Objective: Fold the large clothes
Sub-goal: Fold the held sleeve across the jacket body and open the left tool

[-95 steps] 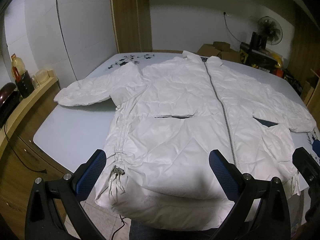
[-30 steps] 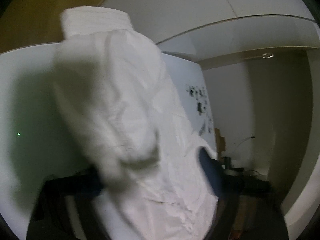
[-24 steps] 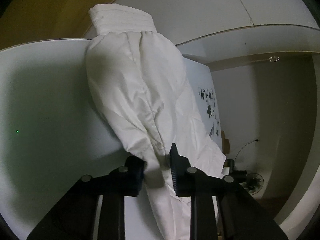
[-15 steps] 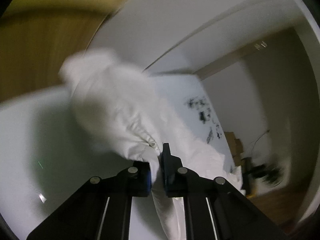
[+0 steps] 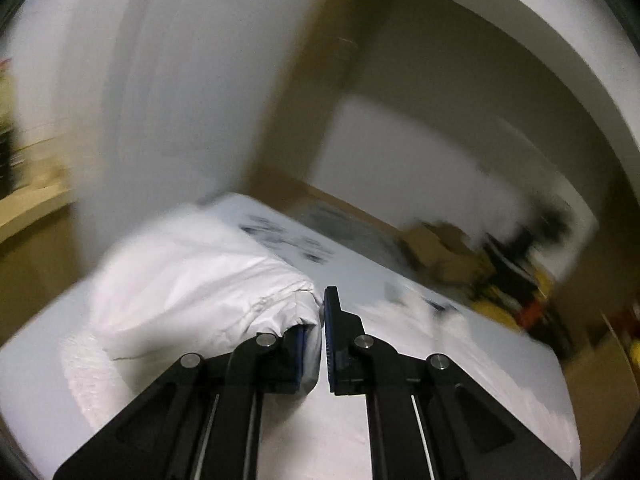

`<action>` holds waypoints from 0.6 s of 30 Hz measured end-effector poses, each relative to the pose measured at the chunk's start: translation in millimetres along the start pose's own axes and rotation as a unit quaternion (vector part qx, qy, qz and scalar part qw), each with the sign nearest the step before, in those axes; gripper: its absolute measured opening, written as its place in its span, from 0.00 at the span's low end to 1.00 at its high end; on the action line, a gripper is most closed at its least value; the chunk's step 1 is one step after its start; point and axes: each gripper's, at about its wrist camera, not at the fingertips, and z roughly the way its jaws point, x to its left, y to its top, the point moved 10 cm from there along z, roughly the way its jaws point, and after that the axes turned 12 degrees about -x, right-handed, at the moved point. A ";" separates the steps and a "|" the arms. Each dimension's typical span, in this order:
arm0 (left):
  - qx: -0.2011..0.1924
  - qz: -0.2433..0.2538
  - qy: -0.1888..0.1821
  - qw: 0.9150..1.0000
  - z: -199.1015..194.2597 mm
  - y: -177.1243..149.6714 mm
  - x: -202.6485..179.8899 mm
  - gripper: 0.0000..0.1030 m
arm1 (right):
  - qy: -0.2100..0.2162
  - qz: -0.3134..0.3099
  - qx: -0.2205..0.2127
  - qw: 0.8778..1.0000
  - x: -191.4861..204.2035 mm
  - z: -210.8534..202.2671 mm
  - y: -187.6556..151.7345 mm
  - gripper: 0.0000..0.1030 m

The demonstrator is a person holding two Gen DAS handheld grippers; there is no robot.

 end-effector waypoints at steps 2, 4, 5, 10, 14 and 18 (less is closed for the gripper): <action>0.023 0.019 -0.045 0.999 5.9 -26.4 -51.7 0.06 | 0.001 0.003 -0.002 1.000 -1.3 -1.2 1.1 1.00; 0.056 0.046 -0.084 0.994 15.8 -66.3 -101.0 0.06 | 0.001 0.005 -0.005 1.000 -3.3 -2.4 2.6 1.00; 0.077 0.060 -0.099 0.990 20.9 -91.7 -123.2 0.06 | 0.000 0.007 -0.007 1.000 -4.6 -3.0 3.5 1.00; 0.205 0.130 -0.120 0.963 46.0 -229.4 -178.3 0.07 | -0.007 0.018 -0.016 1.000 -18.2 -6.4 9.5 1.00; 0.243 0.157 -0.100 0.952 61.8 -289.6 -176.3 0.08 | -0.011 0.028 -0.023 0.999 -28.6 -8.9 14.8 1.00; 0.229 0.154 -0.112 0.955 60.9 -289.9 -176.2 0.09 | -0.002 0.041 -0.026 0.999 -30.6 -7.7 16.7 1.00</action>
